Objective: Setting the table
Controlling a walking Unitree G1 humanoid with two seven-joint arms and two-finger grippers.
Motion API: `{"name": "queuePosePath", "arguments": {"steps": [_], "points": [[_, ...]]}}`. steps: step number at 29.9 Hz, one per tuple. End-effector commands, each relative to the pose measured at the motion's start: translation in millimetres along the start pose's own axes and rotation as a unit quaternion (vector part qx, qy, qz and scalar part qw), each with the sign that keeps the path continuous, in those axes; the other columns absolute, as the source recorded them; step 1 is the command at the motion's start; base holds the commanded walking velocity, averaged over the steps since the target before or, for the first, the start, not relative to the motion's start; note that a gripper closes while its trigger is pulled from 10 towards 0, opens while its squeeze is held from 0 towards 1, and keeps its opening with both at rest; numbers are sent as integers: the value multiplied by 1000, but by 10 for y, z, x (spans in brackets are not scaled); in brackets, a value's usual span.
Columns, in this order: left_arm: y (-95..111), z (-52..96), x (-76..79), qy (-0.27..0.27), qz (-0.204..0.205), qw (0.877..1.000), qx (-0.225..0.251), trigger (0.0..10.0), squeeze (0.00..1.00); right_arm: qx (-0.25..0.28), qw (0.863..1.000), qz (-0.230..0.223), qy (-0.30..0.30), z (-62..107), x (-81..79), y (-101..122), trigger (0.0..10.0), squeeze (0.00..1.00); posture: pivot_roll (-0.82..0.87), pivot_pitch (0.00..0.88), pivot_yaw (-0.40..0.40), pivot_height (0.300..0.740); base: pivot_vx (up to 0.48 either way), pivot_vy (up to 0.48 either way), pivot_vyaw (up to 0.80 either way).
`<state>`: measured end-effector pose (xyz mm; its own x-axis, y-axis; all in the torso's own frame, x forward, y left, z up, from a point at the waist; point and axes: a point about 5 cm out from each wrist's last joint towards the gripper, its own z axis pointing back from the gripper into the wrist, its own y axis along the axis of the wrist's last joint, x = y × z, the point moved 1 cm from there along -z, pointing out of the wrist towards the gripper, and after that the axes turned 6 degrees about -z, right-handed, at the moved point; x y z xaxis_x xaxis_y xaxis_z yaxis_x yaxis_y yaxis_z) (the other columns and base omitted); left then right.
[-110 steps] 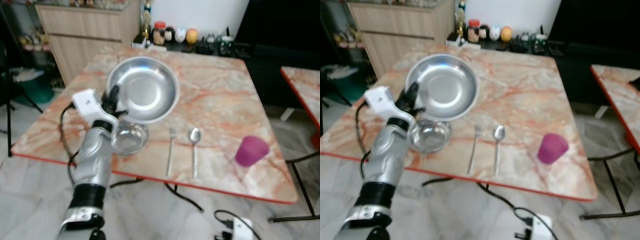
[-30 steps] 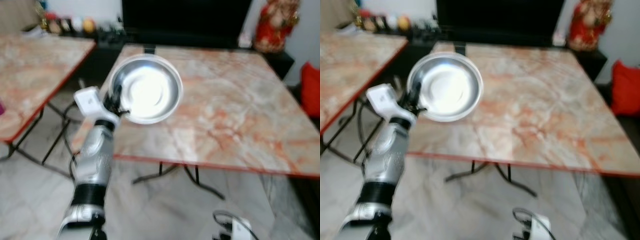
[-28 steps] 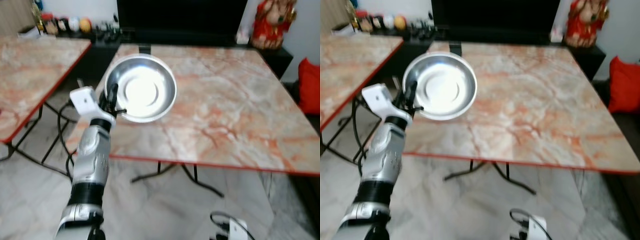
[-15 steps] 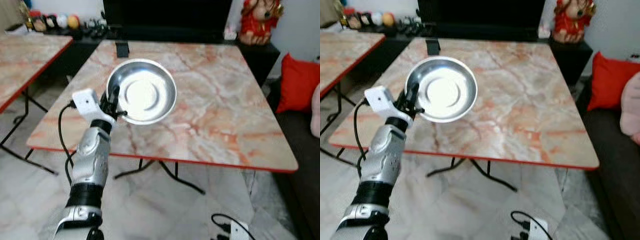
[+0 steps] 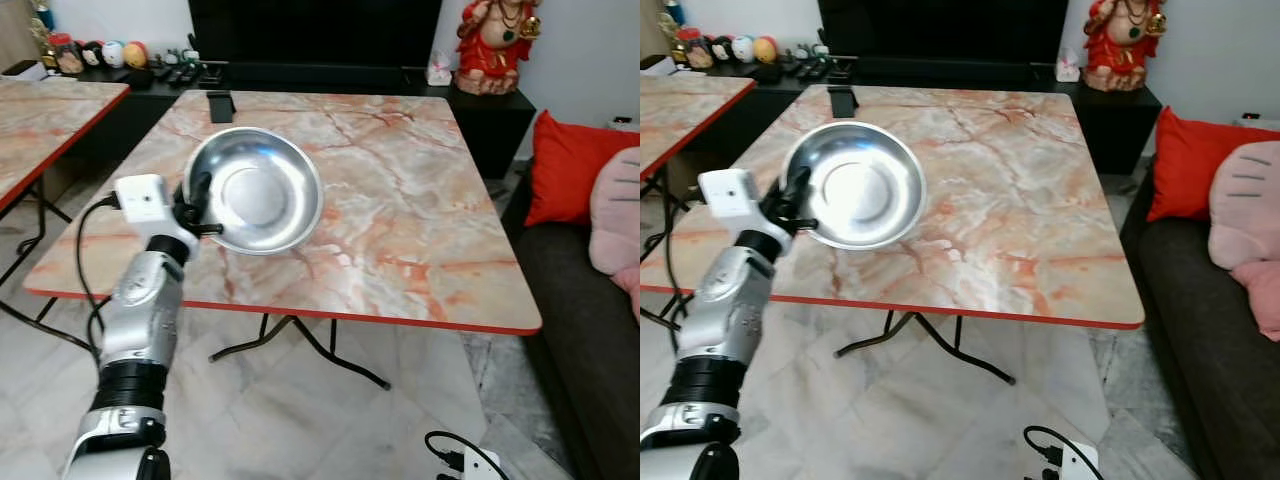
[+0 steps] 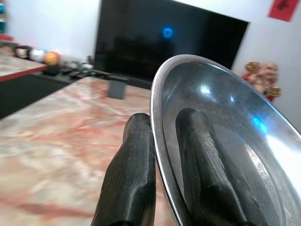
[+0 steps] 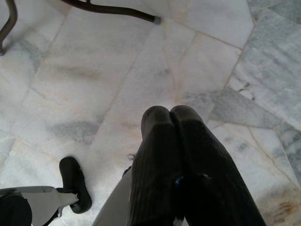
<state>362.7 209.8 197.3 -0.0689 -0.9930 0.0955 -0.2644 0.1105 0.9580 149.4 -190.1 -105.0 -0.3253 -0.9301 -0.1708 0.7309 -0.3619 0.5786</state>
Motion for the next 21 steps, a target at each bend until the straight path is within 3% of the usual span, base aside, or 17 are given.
{"name": "queuePosePath", "arguments": {"steps": [1,5,7,11,13,17,21], "points": [[-15,3,-23,0,14,1000,-6,10000,0,5,1000,-2,-5,4,18,4,10000,0,11,0,-8,736,0,0,0],[-56,31,-26,-1,20,1000,-12,10000,0,4,1000,-1,-4,4,11,-1,10000,0,13,0,-13,736,0,0,0],[-90,41,60,-9,28,999,-13,10000,0,3,1000,-1,-4,6,18,-5,10000,0,12,0,-16,736,0,0,0],[-106,36,111,-14,30,999,-15,10000,0,1,1000,-7,-6,16,63,-13,10000,0,8,0,-15,736,0,0,-703],[-111,31,132,-16,34,999,-14,10000,0,2,1000,1,-6,26,107,-11,10000,0,7,0,-14,736,0,0,-669],[-116,29,167,-19,37,999,-15,10000,0,9,1000,-9,-16,63,294,24,10000,0,8,0,-14,736,0,0,0],[-119,32,174,-18,38,999,-14,10000,0,12,1000,-10,-19,79,374,47,10000,0,6,0,-12,736,194,0,0]]}}
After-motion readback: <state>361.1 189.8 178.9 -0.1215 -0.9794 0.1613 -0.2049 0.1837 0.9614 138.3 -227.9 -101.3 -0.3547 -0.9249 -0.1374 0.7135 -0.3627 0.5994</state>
